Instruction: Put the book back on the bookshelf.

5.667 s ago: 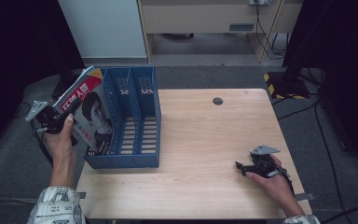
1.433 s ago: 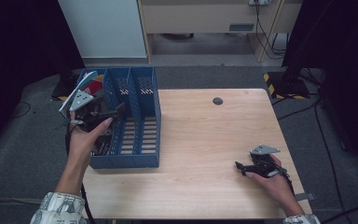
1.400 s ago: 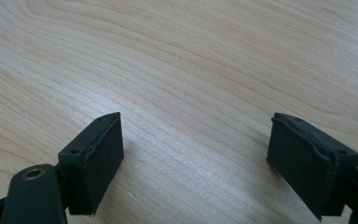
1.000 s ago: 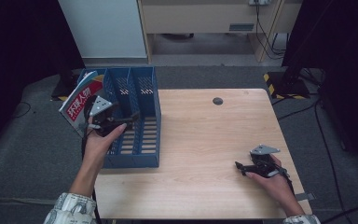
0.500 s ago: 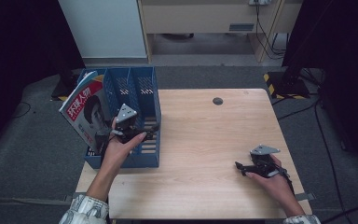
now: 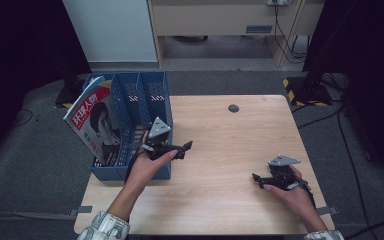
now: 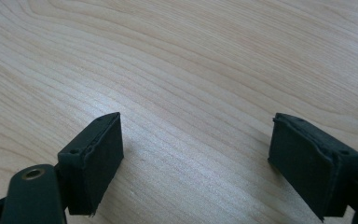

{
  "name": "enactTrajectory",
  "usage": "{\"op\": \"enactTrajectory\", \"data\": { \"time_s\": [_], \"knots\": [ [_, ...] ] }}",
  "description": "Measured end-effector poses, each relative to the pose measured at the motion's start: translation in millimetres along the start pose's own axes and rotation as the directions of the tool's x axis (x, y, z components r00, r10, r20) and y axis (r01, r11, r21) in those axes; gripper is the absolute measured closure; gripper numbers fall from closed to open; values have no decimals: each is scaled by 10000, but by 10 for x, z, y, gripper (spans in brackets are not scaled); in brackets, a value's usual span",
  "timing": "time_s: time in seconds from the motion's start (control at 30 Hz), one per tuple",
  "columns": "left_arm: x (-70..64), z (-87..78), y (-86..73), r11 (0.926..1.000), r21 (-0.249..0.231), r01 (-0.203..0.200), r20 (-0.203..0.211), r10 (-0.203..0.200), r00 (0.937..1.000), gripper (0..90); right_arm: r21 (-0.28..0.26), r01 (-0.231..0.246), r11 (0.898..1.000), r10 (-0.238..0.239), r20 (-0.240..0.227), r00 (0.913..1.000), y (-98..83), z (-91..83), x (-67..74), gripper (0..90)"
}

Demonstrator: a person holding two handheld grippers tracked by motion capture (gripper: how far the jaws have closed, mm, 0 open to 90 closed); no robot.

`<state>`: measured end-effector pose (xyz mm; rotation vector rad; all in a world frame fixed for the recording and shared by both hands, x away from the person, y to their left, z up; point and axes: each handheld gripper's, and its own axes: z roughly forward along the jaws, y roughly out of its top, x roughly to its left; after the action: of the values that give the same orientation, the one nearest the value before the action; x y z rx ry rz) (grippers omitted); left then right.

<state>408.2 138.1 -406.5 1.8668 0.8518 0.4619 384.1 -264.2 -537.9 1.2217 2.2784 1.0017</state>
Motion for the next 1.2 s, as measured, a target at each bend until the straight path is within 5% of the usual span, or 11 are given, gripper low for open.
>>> {"op": "enactTrajectory", "data": {
  "time_s": [0.47, 0.9, 1.2],
  "knots": [
    [-474, 370, -81, 9985, 497, -238, 686, 203, 9974, 39, -18, 44, 10000, -44, -13, 10000, 0, 3, -3, 171],
    [-678, 801, -355, 9887, 1476, -264, 988, 118, 9950, 44, 8, 15, 10000, -15, -40, 10000, -2, -1, 1, 170],
    [-802, 1034, -572, 9685, 2387, -717, 822, 534, 9952, 45, 7, 19, 10000, -19, -40, 10000, -3, -2, 1, 170]
  ]
}}
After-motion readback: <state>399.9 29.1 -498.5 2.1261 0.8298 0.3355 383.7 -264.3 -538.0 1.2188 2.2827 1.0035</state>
